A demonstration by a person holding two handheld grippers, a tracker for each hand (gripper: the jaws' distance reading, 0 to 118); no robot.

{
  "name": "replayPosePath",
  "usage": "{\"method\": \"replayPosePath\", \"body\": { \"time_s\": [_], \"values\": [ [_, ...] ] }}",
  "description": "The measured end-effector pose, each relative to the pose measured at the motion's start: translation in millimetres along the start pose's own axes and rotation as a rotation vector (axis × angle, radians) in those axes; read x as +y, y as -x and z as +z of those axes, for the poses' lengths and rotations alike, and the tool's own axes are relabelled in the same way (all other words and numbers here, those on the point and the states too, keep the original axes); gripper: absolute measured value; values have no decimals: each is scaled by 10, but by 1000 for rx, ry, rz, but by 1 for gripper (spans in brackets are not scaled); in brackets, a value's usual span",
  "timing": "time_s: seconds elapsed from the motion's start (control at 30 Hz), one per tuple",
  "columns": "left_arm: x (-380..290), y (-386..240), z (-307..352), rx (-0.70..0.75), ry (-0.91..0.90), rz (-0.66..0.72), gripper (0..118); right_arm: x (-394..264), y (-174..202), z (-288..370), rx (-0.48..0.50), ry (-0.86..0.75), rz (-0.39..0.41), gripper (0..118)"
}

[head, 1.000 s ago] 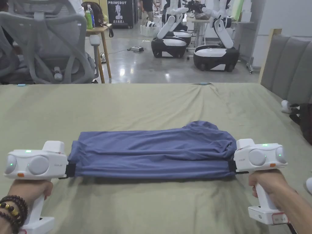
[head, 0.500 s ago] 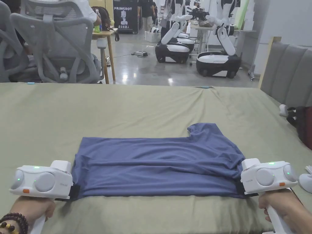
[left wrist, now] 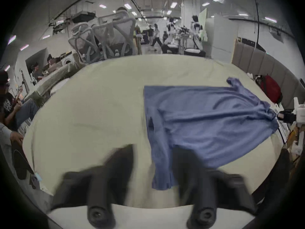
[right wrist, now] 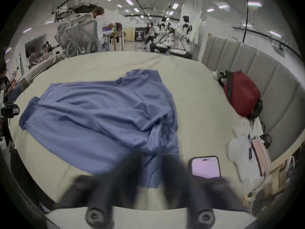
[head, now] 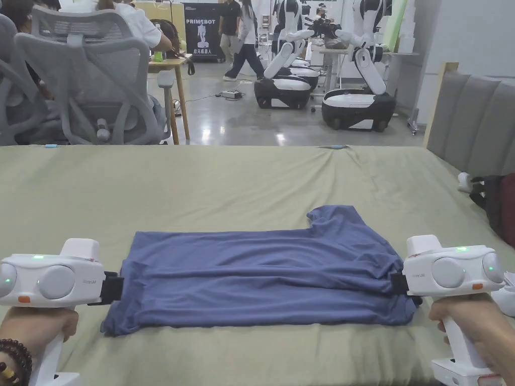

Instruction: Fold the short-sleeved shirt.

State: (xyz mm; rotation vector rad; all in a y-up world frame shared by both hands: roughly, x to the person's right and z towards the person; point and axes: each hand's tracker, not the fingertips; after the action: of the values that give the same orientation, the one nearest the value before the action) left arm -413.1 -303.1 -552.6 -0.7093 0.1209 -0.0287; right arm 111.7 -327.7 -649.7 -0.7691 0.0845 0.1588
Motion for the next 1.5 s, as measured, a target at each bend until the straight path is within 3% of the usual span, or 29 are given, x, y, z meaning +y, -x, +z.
{"method": "replayPosePath", "body": {
  "time_s": [0.03,0.2,0.3,0.53,0.57,0.6,0.63,0.67,0.7,0.8,0.87,0.97,1.0,1.03,1.07,1.23,1.27,1.3,1.33,1.37,1.4,1.43,1.5],
  "values": [
    [24,-18,8,9,-15,-9,0,16,17,-8,-13,-18,-11,0],
    [182,-17,-23,-85,-53,64,0,64,41,-20,26,-24,-45,0],
    [420,-57,-171,-57,-48,24,0,75,86,-25,36,-24,-23,0],
    [1145,46,-1240,1,1,17,0,64,130,-107,73,-24,5,0],
    [1222,65,-1431,8,21,8,8,67,128,-149,78,-16,6,0],
    [1292,99,-1632,-4,41,30,32,74,129,-197,81,-4,9,0],
    [1352,122,-1826,-17,80,60,74,85,137,-221,78,5,14,0],
    [1391,140,-1976,-32,110,84,94,94,138,-261,77,10,17,0],
    [1413,160,-2115,-59,110,110,101,108,134,-306,77,16,19,0],
    [1452,150,-2443,-35,113,132,88,189,109,-416,89,32,11,0],
    [1405,102,-2572,8,169,91,85,244,116,-469,79,33,25,0],
    [1314,16,-2671,14,197,56,71,353,94,-531,75,27,26,0],
    [1328,-3,-2619,30,165,57,58,404,74,-571,80,25,21,0],
    [1356,-22,-2575,22,158,58,22,470,49,-631,86,22,17,0],
    [1374,-34,-2528,3,133,55,1,554,29,-705,82,22,18,0],
    [1385,-124,-2474,-16,134,41,1,1220,-137,-1248,29,18,13,3],
    [1379,-137,-2470,-8,136,33,1,1342,-174,-1366,33,17,14,21],
    [1373,-143,-2464,-4,135,30,1,1488,-215,-1517,46,10,7,21],
    [1370,-138,-2463,-5,135,28,1,1594,-251,-1642,52,5,0,32],
    [1387,-130,-2480,-4,137,30,1,1674,-277,-1768,52,11,-9,58],
    [1385,-130,-2480,-4,142,31,1,1746,-308,-1912,63,50,-23,95],
    [1380,-131,-2479,-4,144,31,1,1810,-332,-2035,71,82,-34,118],
    [1387,-142,-2468,-5,146,27,1,1884,-372,-2237,61,102,-44,112]
  ]
}}
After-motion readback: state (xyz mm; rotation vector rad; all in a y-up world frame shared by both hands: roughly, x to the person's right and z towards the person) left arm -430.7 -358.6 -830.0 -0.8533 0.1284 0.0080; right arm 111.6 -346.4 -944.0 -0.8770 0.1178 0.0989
